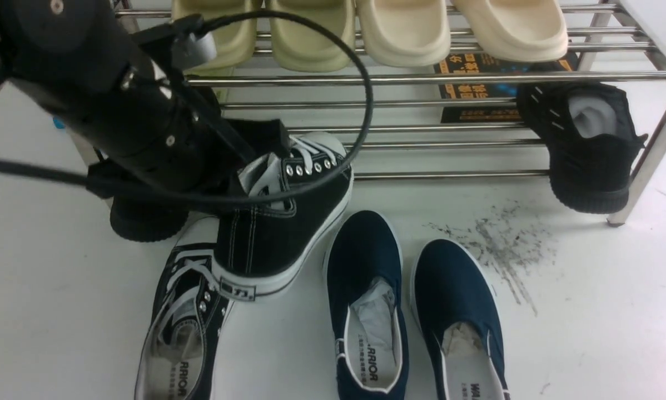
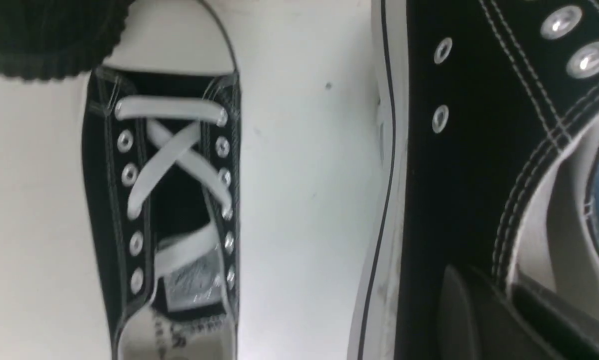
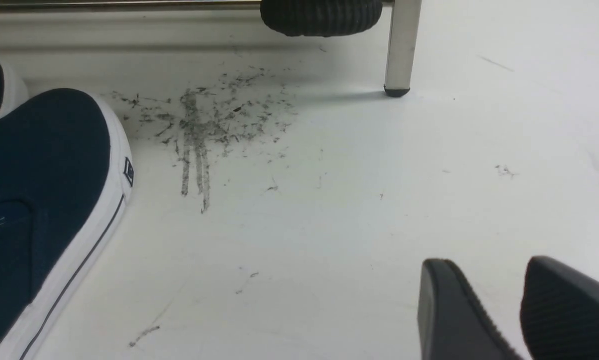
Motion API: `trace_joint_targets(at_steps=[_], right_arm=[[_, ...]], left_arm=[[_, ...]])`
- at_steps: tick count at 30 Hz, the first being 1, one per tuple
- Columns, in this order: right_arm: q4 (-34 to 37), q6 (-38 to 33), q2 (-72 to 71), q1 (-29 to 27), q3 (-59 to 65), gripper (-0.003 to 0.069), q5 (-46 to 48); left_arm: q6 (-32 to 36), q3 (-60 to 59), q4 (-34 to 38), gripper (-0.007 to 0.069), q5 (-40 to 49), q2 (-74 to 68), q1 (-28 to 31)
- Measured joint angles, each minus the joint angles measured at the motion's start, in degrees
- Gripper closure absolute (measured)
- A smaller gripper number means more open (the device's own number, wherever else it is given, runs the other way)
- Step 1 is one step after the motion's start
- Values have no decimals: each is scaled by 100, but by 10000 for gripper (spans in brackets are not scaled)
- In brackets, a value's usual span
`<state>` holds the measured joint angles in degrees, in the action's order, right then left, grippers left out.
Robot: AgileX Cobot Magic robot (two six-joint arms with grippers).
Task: Take the shoes off the shelf with your hand on the white table.
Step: 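Set the held shoe down on the floor in front of the rack with the left gripper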
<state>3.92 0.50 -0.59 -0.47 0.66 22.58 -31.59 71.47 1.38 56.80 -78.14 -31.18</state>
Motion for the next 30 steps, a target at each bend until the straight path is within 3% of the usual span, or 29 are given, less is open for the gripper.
trace_joint_targets(at_steps=[3, 6, 16, 24, 30], right_arm=[[0, 0, 0, 0, 0, 417, 0], [0, 0, 0, 0, 0, 417, 0], [0, 0, 0, 0, 0, 417, 0], [0, 0, 0, 0, 0, 417, 0], [0, 0, 0, 0, 0, 417, 0]], left_arm=[[-720, -593, -389, 613, -242, 288, -362], [-1877, -1314, -1001, 613, -504, 531, -861], [-5828, -2269, -3861, 611, -1106, 415, -2163], [-7210, -2269, -4934, 610, -845, 323, -2563], [-7013, -2269, -4536, 610, -960, 323, -2595]])
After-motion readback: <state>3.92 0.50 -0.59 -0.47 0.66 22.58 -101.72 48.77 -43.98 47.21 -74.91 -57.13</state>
